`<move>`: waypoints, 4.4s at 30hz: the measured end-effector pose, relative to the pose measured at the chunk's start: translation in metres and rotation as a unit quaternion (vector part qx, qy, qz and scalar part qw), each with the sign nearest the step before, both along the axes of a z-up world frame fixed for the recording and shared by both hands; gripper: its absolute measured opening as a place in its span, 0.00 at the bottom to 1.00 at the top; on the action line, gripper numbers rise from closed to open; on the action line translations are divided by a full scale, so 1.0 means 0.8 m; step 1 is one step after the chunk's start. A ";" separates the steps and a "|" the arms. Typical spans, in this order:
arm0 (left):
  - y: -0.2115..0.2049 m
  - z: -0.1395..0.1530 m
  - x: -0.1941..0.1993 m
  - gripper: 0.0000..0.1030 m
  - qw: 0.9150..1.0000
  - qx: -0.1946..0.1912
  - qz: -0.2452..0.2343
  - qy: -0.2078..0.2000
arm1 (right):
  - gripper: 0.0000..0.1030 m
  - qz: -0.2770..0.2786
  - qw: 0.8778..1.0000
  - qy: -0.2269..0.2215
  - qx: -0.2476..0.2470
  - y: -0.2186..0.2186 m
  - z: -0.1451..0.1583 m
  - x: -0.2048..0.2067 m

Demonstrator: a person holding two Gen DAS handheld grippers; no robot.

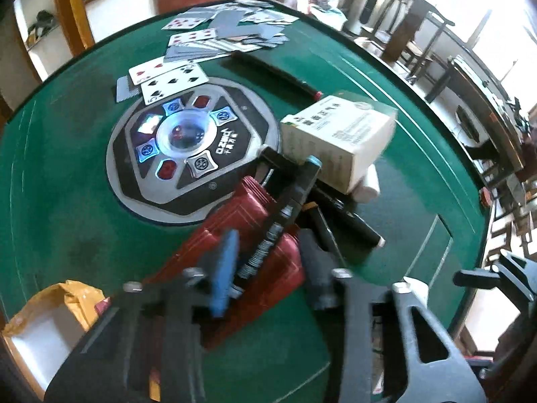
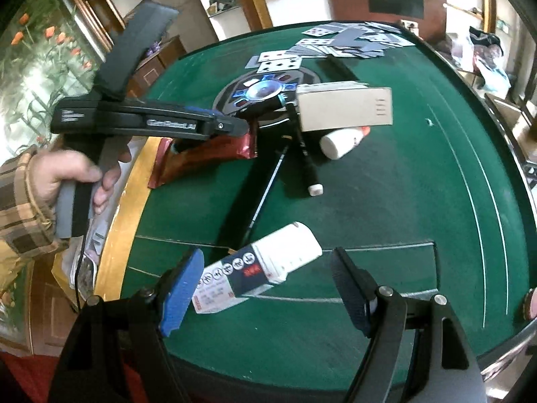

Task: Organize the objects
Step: 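Grasp the white medicine box with blue and red print with the right tool, then grasp the black marker with the left tool while the right tool lifts the medicine box, then hold the black marker in the left tool while the right tool holds the medicine box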

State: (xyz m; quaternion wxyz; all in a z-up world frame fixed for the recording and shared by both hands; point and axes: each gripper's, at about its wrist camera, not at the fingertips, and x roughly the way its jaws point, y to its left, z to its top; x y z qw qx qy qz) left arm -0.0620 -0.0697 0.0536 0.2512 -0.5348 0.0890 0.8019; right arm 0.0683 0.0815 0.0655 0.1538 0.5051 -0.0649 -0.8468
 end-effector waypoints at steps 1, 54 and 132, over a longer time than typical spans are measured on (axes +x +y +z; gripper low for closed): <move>-0.002 0.000 -0.003 0.22 1.000 0.002 0.005 -0.002 | 0.75 -0.004 1.000 0.000 0.000 0.003 0.000 0.001; -0.041 -0.034 0.143 0.14 0.985 0.058 0.130 -0.097 | 0.33 -0.032 0.989 -0.135 0.043 0.032 -0.051 -0.013; -0.011 -0.037 0.130 0.15 0.977 -0.062 0.108 -0.171 | 0.32 0.014 0.992 -0.120 0.034 0.001 -0.049 -0.020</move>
